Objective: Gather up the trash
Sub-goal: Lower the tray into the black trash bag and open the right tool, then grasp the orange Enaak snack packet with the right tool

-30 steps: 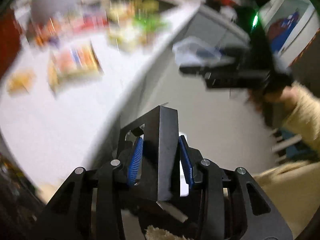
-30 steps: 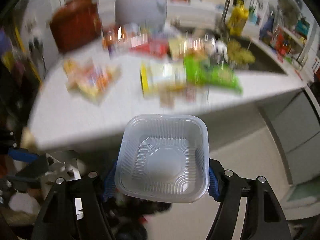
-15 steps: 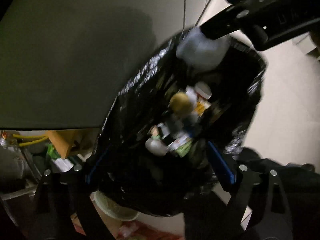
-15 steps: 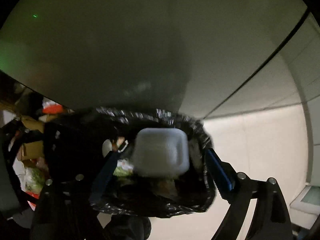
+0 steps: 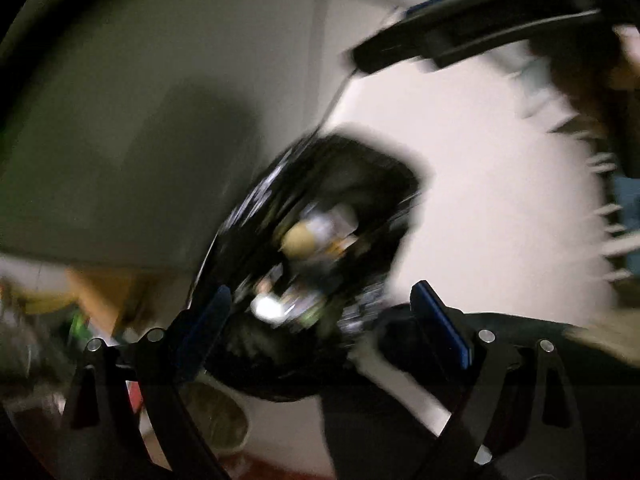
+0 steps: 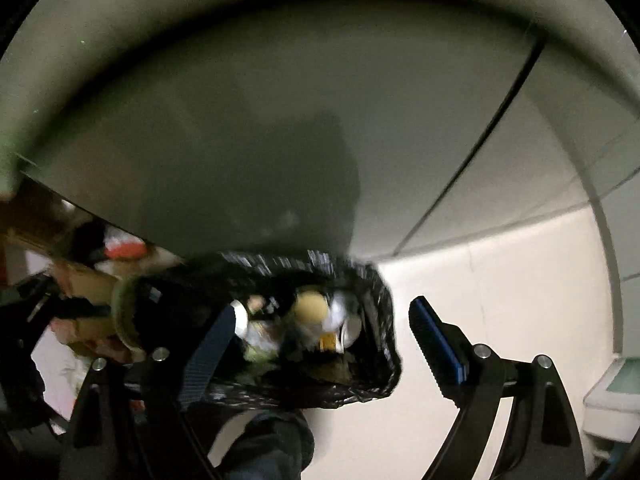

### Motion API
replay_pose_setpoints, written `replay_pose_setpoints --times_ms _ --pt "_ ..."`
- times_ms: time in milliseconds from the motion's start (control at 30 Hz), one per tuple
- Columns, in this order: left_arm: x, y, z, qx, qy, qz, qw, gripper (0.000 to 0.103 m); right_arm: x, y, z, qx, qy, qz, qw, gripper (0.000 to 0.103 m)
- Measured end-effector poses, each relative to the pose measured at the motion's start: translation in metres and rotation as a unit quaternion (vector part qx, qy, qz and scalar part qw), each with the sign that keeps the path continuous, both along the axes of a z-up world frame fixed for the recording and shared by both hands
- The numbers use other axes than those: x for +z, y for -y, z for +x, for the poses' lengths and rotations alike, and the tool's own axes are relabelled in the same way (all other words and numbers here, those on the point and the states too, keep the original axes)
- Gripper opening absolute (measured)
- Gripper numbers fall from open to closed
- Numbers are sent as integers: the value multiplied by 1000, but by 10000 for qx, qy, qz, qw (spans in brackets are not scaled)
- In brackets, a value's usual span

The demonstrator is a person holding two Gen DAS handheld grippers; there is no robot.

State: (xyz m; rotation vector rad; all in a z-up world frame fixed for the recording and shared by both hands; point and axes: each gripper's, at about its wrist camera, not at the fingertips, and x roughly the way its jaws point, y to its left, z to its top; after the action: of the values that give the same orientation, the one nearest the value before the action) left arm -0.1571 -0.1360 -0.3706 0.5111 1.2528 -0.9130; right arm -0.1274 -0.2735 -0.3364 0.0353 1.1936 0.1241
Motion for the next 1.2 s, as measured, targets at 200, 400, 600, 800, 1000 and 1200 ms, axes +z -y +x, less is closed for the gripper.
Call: replay_pose_setpoints --times_ms 200,400,600,800,1000,1200 --pt "149 -6 9 -114 364 -1450 9887 91 155 3 -7 -153 1468 382 9883 98" --pt "221 -35 24 662 1151 -1878 9732 91 205 -25 36 -314 2413 742 9671 98" --pt "234 -84 37 1337 1497 -1560 9671 91 175 -73 111 -704 2032 811 9732 98" --pt "232 -115 34 1841 1528 -1440 9602 91 139 -77 142 -1418 1329 1090 9749 99" --pt "231 -134 33 1996 1597 -1368 9571 91 132 -104 163 -1306 1246 241 9833 99" --pt "228 -144 43 2182 1684 -1241 9532 91 137 -126 168 -639 1395 -36 9882 18"
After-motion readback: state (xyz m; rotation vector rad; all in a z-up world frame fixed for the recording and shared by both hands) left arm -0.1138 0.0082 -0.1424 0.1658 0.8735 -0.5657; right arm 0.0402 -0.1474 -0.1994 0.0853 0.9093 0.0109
